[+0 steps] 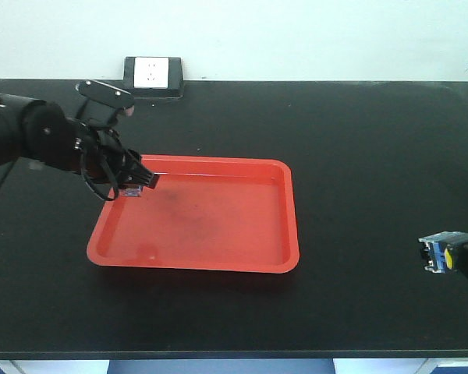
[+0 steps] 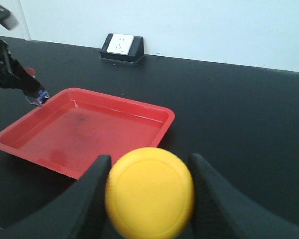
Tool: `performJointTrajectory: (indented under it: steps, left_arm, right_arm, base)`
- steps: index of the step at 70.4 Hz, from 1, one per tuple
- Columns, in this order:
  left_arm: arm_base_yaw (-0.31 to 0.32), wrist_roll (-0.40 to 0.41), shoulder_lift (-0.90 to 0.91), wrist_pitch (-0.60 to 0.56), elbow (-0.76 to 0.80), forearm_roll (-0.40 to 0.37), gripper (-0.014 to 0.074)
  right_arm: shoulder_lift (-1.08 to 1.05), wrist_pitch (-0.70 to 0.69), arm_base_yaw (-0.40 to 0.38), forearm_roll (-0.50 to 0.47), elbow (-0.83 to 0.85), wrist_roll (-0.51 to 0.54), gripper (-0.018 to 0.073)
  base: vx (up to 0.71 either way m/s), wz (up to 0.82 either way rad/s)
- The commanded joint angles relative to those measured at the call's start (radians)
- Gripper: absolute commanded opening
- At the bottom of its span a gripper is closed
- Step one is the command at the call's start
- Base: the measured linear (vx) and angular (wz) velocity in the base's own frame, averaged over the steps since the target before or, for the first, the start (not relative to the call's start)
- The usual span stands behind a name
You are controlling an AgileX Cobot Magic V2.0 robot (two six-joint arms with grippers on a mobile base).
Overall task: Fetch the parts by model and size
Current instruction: 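Lower the red-capped switch into the tray with the left gripper, then open the left gripper and withdraw it from the tray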
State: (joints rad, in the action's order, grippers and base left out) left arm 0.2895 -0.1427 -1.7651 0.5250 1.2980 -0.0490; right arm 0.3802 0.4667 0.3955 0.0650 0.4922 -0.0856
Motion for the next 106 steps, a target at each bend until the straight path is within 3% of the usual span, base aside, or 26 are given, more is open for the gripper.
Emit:
performJointTrajectory:
  steps: [1, 30, 54, 62, 86, 106]
  left_arm:
    - [0.009, 0.027, -0.004, -0.057, 0.052, -0.009, 0.0005]
    - [0.009, 0.03, -0.107, -0.056, 0.059, -0.009, 0.0106]
    - [0.009, 0.03, -0.113, -0.017, 0.059, -0.009, 0.0442]
    - [0.009, 0.03, -0.103, 0.007, 0.082, -0.009, 0.0513]
    - [0.009, 0.03, 0.135, 0.05, 0.11, -0.087, 0.0523]
    - [0.009, 0.03, 0.425, 0.028, -0.005, -0.088, 0.0523]
  right_arm:
    - [0.01, -0.08, -0.003, 0.01, 0.03, 0.005, -0.001]
    - [0.01, -0.08, -0.003, 0.01, 0.03, 0.005, -0.001]
    - [0.01, -0.081, -0.003, 0.01, 0.03, 0.005, -0.001]
    - [0.01, -0.081, -0.003, 0.01, 0.03, 0.005, -0.001]
    - [0.01, -0.081, -0.003, 0.01, 0.03, 0.005, -0.001]
    - [0.01, -0.08, -0.003, 0.01, 0.03, 0.005, -0.001]
  base:
    - [0.0, 0.0]
    - [0.0, 0.0]
    - [0.0, 0.0]
    - [0.0, 0.0]
    - [0.0, 0.0]
    - [0.0, 0.0]
